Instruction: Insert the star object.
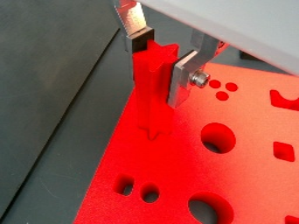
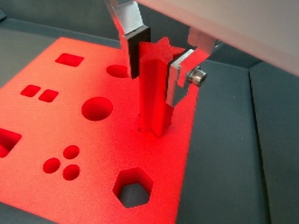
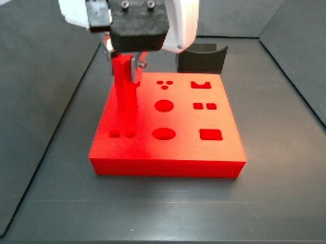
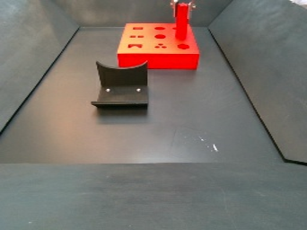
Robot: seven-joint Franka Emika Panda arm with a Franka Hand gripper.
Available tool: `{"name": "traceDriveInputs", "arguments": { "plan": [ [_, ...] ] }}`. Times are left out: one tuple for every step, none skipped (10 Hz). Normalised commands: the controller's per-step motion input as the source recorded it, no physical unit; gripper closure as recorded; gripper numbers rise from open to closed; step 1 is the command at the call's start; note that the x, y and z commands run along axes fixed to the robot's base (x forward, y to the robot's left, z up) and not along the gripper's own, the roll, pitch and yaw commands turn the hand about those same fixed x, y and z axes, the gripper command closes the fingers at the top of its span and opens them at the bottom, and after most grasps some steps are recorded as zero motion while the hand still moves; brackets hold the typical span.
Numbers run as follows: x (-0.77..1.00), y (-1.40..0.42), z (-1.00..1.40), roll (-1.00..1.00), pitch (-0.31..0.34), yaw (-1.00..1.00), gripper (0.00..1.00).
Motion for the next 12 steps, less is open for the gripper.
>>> {"name": "traceDriveInputs", "arguments": {
  "plan": [
    [-0.05, -0.09, -0.53, 0.25, -0.180, 0.05, 1.00],
    [0.00, -0.08, -0.52, 0.21, -0.194, 0.08, 1.00],
    [0.00, -0.03, -0.55, 0.12, -0.234, 0.12, 1.00],
    [0.00, 0.00, -0.56, 0.12, -0.169, 0.08, 1.00],
    [0.00, 0.00, -0.66, 0.06, -0.090, 0.00, 1.00],
    [0.00, 0.00, -0.83, 0.00, -0.210, 0.00, 1.00],
    [-0.02, 0.00, -0.70, 0.00, -0.277, 0.00, 1.00],
    [-0.02, 0.00, -0.69, 0.02, -0.279, 0.02, 1.00],
    [-0.03, 0.00, -0.69, 0.03, -0.279, 0.03, 1.00],
    [-0.03, 0.00, -0.70, 0.07, -0.271, 0.00, 1.00],
    [0.00, 0.00, -0.69, 0.15, -0.231, 0.00, 1.00],
    [-0.02, -0.11, -0.57, 0.35, -0.153, 0.00, 1.00]
  ]
}}
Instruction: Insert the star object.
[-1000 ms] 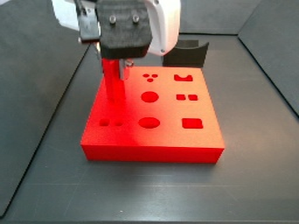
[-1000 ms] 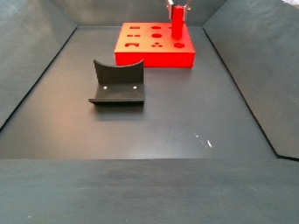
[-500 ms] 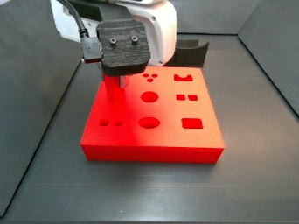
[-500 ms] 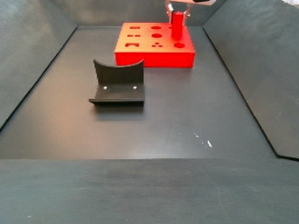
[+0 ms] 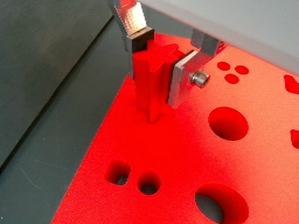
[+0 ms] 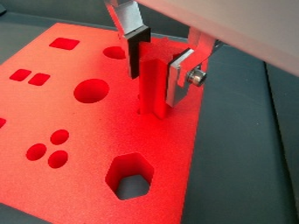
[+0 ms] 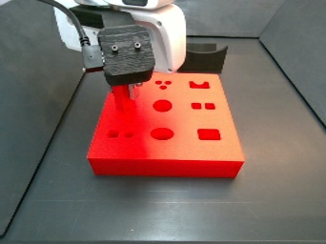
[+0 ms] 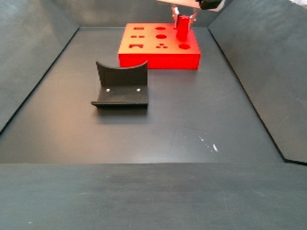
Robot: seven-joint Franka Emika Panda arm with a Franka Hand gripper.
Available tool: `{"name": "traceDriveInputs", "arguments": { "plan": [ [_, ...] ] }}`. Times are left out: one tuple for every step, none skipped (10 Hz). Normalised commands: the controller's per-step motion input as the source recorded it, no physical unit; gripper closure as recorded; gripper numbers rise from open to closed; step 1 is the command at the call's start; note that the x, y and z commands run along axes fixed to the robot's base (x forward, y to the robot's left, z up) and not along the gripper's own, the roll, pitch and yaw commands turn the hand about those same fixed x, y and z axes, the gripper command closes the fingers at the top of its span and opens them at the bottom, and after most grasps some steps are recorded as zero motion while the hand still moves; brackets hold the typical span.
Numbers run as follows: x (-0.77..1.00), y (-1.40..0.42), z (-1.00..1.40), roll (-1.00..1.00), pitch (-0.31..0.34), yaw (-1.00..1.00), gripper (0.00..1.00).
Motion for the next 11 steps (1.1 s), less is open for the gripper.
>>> {"name": "traceDriveInputs", "arguments": {
  "plan": [
    [0.00, -0.21, -0.32, 0.50, -0.001, 0.00, 1.00],
    [0.00, -0.18, -0.23, 0.50, 0.007, -0.03, 1.00],
    [0.10, -0.05, -0.70, 0.28, 0.043, -0.13, 1.00],
    [0.14, -0.07, -0.84, 0.22, 0.000, -0.12, 1.00],
    [0.29, -0.10, -1.00, 0.13, 0.034, -0.18, 1.00],
    [0.35, -0.15, -1.00, 0.06, 0.029, -0.26, 1.00],
    [0.23, -0.19, -1.00, 0.00, 0.089, -0.32, 1.00],
    [0.18, -0.15, -0.90, 0.00, 0.130, -0.36, 1.00],
    [0.21, 0.00, -0.76, -0.02, 0.129, -0.31, 1.00],
    [0.00, 0.00, 0.00, 0.00, 0.014, 0.00, 1.00],
    [0.00, 0.00, 0.00, 0.00, 0.000, 0.00, 1.00]
  ]
}}
